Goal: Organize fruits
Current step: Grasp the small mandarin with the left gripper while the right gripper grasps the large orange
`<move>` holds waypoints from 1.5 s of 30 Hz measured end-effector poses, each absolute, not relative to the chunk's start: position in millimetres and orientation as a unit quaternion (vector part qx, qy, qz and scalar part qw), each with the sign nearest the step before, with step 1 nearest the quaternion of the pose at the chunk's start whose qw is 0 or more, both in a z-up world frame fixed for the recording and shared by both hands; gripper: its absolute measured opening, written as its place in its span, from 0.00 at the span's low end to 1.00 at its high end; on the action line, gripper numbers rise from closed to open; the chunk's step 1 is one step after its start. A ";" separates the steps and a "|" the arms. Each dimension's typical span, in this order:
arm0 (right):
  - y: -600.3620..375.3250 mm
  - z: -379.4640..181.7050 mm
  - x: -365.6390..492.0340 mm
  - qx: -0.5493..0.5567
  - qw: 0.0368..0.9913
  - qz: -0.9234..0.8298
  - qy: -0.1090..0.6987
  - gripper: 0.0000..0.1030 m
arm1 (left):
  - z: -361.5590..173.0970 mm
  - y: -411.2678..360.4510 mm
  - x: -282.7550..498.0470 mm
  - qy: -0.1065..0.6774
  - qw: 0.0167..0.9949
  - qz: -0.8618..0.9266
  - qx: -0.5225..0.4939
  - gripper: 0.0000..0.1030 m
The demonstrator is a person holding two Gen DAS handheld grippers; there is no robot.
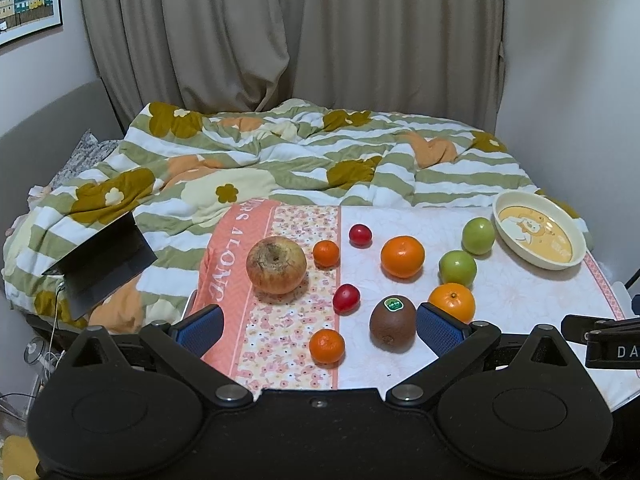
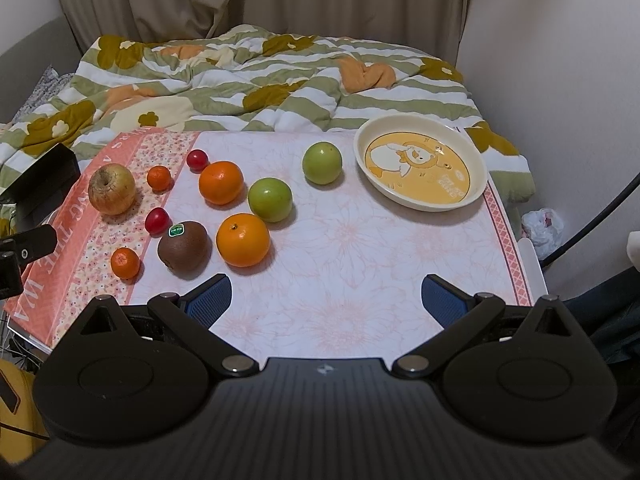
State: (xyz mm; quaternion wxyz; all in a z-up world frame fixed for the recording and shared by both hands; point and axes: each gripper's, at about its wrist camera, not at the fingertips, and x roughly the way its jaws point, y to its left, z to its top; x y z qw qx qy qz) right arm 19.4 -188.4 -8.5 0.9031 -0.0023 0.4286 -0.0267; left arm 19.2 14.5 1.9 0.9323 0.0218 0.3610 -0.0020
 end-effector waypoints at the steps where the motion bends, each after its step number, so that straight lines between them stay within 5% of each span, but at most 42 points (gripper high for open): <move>1: -188.7 -8.4 19.4 -0.002 0.903 -0.027 0.428 1.00 | 2.5 15.4 19.1 0.360 0.933 -0.004 0.021 1.00; 11: -179.4 -7.1 29.8 0.032 0.909 -0.007 0.415 1.00 | -6.0 38.2 29.5 0.370 0.929 -0.016 0.026 1.00; 25: -165.3 -76.2 56.1 0.048 0.904 -0.025 0.423 1.00 | -83.6 47.7 65.5 0.394 0.905 -0.120 0.111 0.99; 29: -160.7 -92.6 60.5 0.051 0.905 -0.025 0.422 1.00 | -104.3 44.2 76.0 0.407 0.894 -0.137 0.127 0.88; 37: -147.7 -116.6 76.7 0.039 0.901 -0.013 0.431 1.00 | -127.5 35.6 87.8 0.415 0.886 -0.150 0.143 0.82; 43: -138.6 -126.6 90.1 0.029 0.900 -0.002 0.435 1.00 | -135.8 26.4 91.7 0.418 0.882 -0.156 0.154 0.64; 45: -136.2 -127.5 95.3 0.020 0.901 0.000 0.434 1.00 | -137.6 24.9 92.6 0.417 0.882 -0.152 0.159 0.50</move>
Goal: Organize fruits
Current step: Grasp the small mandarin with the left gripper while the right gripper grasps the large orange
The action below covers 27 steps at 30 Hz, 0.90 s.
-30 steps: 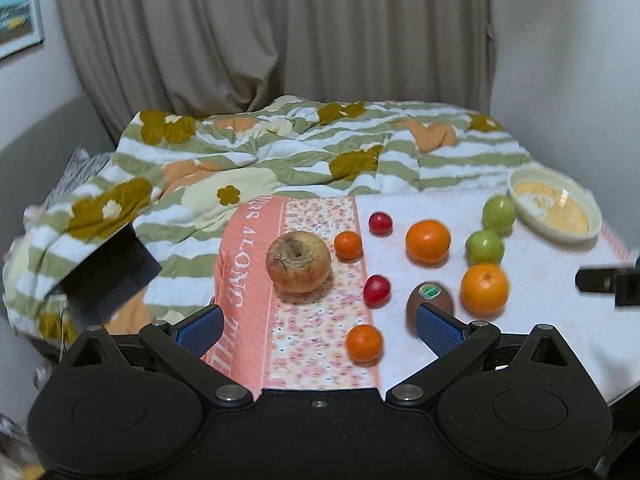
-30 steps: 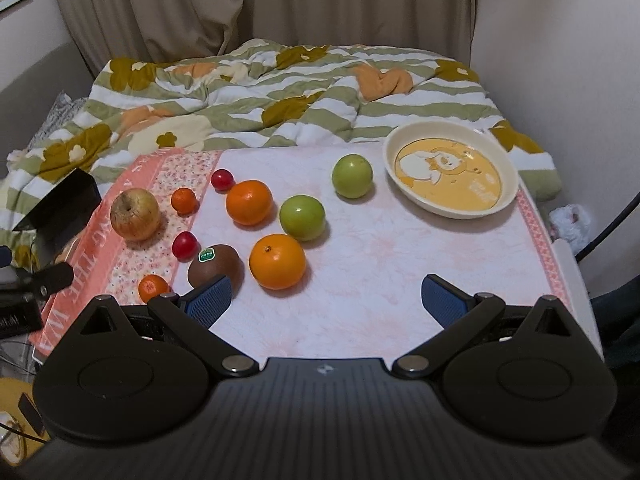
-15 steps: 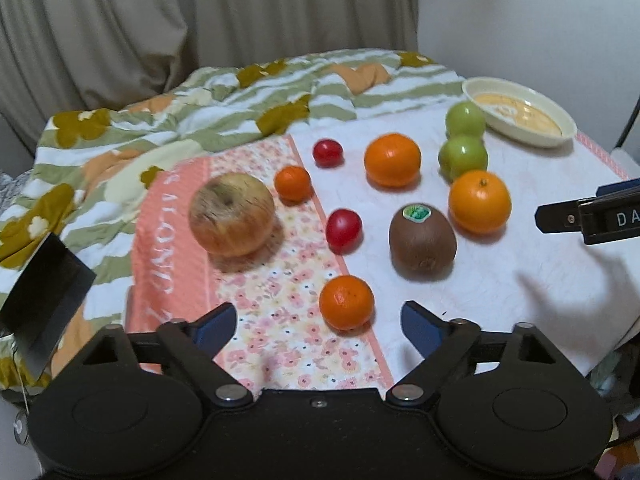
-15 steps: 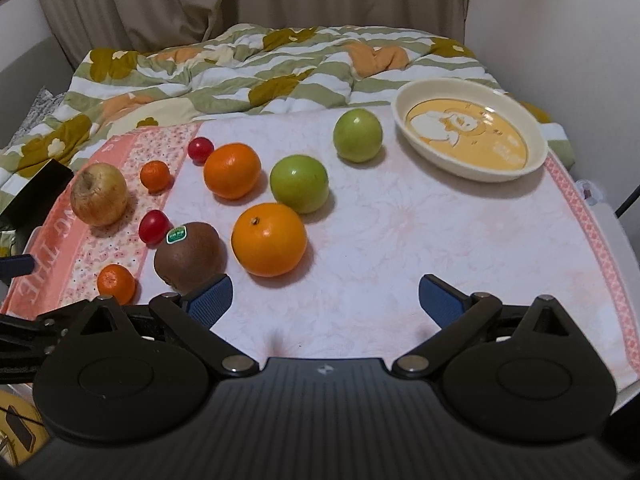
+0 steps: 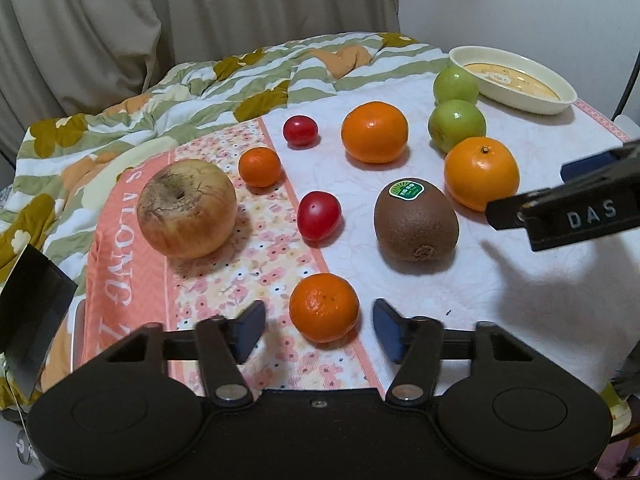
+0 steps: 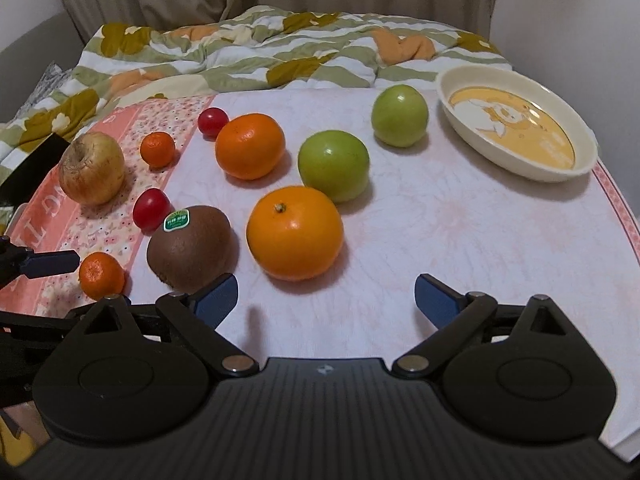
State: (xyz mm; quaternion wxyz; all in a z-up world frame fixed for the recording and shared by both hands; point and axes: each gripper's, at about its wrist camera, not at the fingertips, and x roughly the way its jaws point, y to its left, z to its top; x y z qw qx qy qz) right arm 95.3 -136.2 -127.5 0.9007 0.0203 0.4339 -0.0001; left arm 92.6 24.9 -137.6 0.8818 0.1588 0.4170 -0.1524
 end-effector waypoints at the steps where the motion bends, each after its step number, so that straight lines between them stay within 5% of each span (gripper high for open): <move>1: -135.4 -127.9 98.4 0.018 0.901 0.003 0.434 1.00 | -138.2 24.3 93.2 0.417 0.882 -0.149 0.161 0.47; 2: -134.9 -128.6 101.3 0.017 0.901 0.006 0.434 1.00 | -138.6 24.2 94.4 0.418 0.882 -0.149 0.160 0.41; 17: -125.8 -137.5 128.5 -0.001 0.896 0.042 0.441 0.78 | -137.7 30.4 100.9 0.425 0.885 -0.133 0.132 0.41; 27: -125.3 -138.4 133.0 -0.005 0.898 0.054 0.436 0.73 | -134.7 37.3 97.3 0.427 0.889 -0.127 0.110 0.41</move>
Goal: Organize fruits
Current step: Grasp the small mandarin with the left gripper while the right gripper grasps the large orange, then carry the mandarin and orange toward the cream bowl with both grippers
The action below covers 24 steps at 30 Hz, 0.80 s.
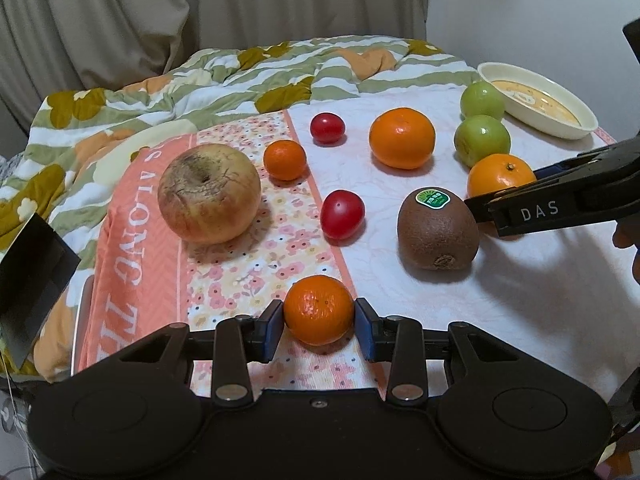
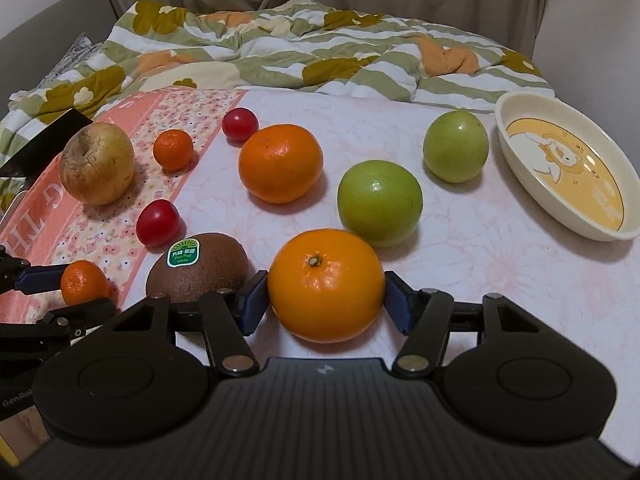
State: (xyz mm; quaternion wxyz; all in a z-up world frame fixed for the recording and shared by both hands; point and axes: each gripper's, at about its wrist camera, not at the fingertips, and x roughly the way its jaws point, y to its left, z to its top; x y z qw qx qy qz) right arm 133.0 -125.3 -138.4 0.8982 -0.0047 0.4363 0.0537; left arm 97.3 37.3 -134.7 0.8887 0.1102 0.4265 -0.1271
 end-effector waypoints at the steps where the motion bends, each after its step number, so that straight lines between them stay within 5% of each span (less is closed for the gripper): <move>1: -127.1 -137.9 132.1 0.002 0.898 0.052 0.437 0.73 | -133.9 37.8 96.0 0.427 0.889 -0.127 0.107 0.41; 24: -236.5 -45.9 75.2 0.017 0.914 0.051 0.401 0.73 | -47.0 -33.9 60.5 0.371 0.921 -0.094 0.070 0.41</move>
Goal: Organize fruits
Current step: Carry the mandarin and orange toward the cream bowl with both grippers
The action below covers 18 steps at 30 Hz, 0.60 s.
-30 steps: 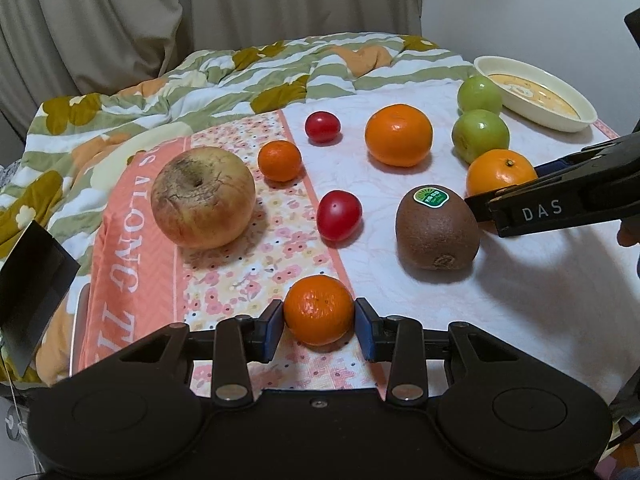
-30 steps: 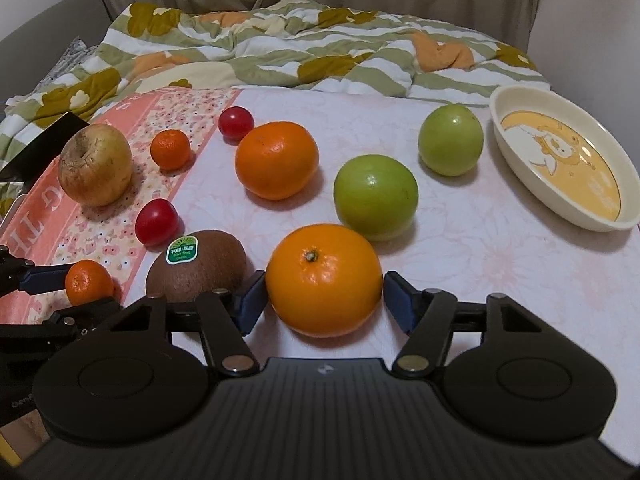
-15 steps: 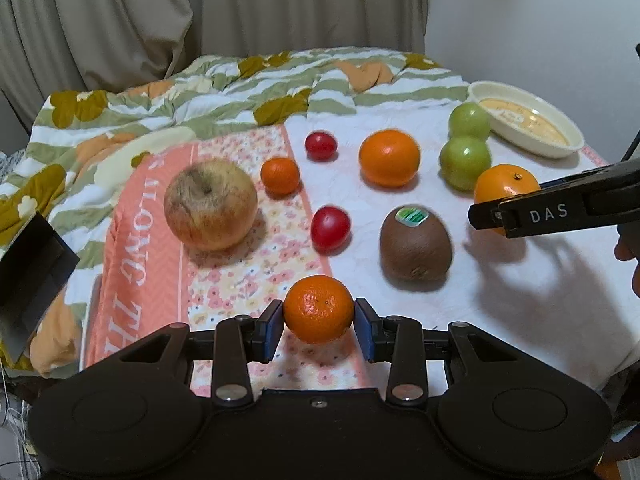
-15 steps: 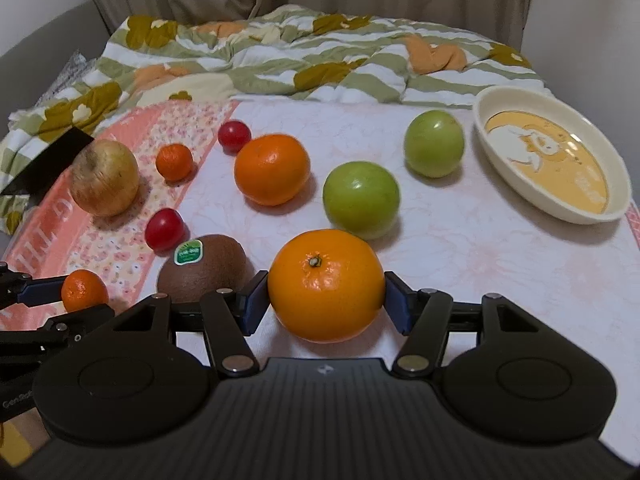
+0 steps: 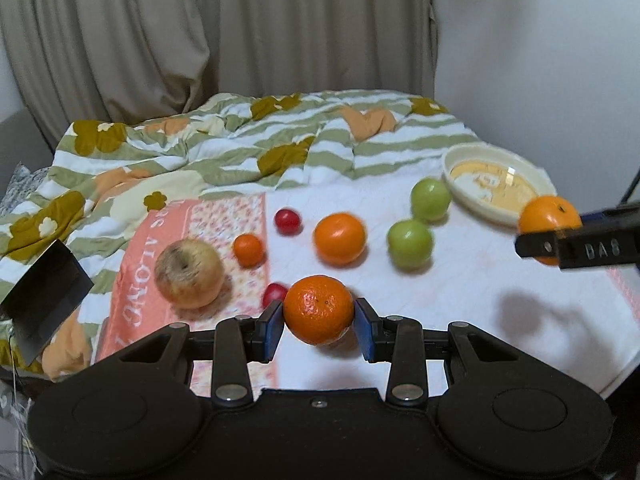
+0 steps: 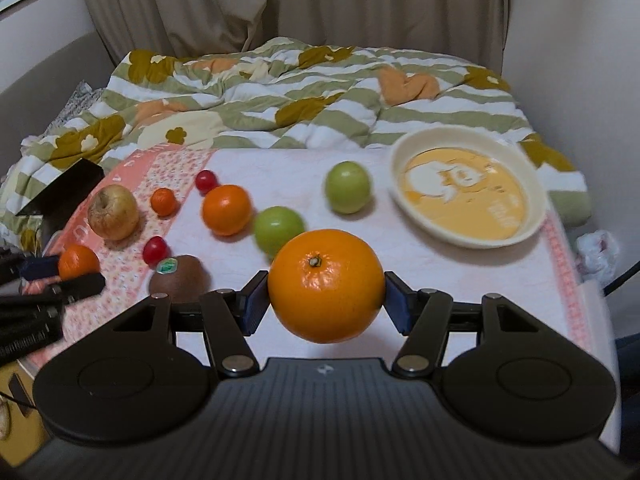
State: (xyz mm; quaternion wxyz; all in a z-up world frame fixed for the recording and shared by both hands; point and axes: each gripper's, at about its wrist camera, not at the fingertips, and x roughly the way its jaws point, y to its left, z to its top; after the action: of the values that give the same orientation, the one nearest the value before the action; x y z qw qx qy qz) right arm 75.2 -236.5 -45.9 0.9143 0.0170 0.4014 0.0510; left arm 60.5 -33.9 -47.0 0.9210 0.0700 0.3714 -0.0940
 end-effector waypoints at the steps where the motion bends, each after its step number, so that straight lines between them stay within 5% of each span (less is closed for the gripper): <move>1: -245.8 -43.0 74.3 0.013 0.915 0.052 0.401 0.73 | -43.1 -43.8 60.6 0.369 0.923 -0.089 0.067 0.41; 18: -392.1 -13.2 112.5 -0.003 0.933 0.044 0.358 0.73 | -14.2 -174.5 116.0 0.338 0.936 -0.087 0.041 0.41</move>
State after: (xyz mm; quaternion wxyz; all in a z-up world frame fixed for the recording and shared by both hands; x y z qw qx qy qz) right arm 112.5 -392.1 -13.2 0.9325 -0.0027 0.3585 0.0436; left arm 116.0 -174.5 -14.2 0.9362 0.0407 0.3379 -0.0872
